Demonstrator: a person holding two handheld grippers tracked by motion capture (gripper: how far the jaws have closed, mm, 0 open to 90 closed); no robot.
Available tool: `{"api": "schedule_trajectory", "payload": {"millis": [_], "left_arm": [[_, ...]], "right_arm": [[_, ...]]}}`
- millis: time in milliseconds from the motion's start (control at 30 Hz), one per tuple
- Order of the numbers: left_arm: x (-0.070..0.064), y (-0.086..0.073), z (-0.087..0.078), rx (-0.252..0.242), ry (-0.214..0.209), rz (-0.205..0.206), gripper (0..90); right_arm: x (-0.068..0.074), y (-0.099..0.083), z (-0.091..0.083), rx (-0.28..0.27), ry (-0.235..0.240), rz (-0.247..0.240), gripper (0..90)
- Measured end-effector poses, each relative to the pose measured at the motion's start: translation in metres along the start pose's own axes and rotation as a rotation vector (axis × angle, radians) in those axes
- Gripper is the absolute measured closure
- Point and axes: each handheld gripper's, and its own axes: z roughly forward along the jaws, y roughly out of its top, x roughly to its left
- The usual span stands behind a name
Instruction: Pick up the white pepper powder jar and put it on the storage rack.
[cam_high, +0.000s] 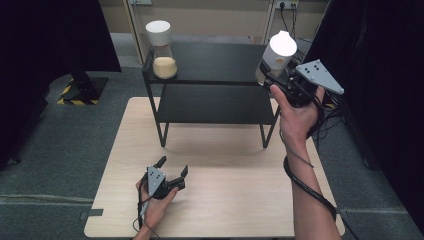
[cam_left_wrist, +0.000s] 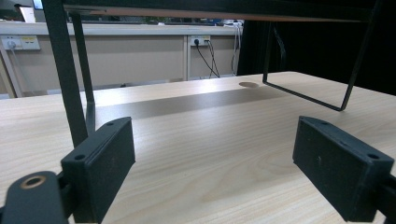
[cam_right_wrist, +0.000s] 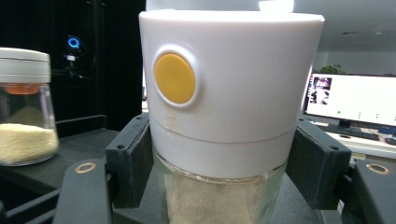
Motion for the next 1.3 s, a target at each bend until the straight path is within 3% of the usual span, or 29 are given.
{"api": "schedule_trajectory", "payload": {"millis": [867,1300], "left_arm": [[0.000,0.000,0.000,0.002,-0.003,0.003,12.4],[0.000,0.000,0.000,0.000,-0.003,0.004,12.4]], "right_arm": [[-0.007,0.024,0.044,0.081,-0.066,0.013,30.7],[-0.008,0.021,0.057,0.137,-0.080,0.018,30.7]]}}
